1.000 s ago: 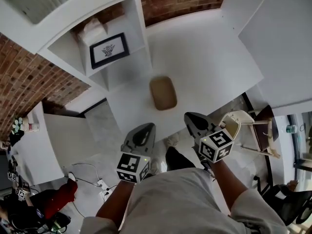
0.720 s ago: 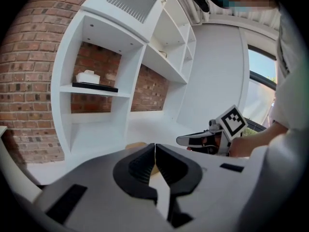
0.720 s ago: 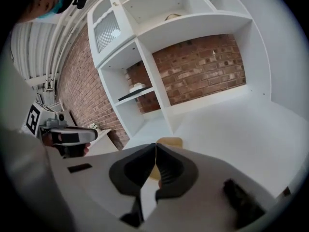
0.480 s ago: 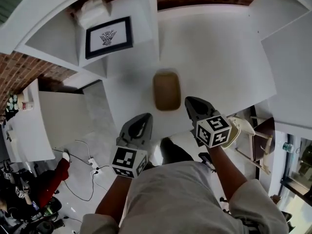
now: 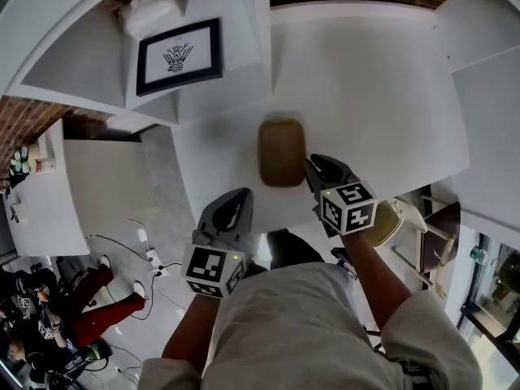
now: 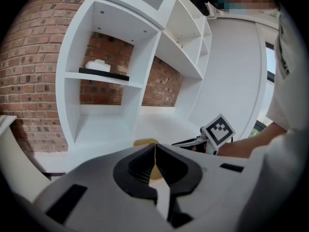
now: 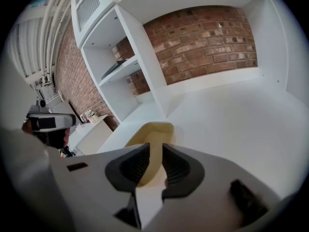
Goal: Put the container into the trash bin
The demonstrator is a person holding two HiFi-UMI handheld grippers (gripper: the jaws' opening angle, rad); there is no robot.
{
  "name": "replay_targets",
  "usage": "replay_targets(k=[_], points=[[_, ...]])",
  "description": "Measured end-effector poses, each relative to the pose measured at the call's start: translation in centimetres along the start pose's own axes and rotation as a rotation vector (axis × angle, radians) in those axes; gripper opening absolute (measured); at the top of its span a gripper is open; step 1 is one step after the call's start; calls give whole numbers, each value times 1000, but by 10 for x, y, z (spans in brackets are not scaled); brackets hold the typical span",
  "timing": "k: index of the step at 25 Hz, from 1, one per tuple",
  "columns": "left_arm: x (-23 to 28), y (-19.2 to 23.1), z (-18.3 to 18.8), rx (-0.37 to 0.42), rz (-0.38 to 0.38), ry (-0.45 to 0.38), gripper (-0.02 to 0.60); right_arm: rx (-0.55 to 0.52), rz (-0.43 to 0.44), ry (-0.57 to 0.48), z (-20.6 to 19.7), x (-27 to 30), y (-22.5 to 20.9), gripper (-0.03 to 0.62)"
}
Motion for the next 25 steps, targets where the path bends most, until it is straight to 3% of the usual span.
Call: replay_targets(k=[5,25], points=[[0,6,-2,-9,25,10,17,9,-26,30,-1,15,-7,107],[4,6,-9,-52,46,22,17,52,-60,120,-4,41,-17,97]])
Point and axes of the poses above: the fingertips, and each gripper's own axes: x forward along the fingers, y to its left, z out of its top, the point moved 10 cm from there along -x, backward along the fingers, and after that the axes turned 12 degrees about x, right-handed, at the moved point
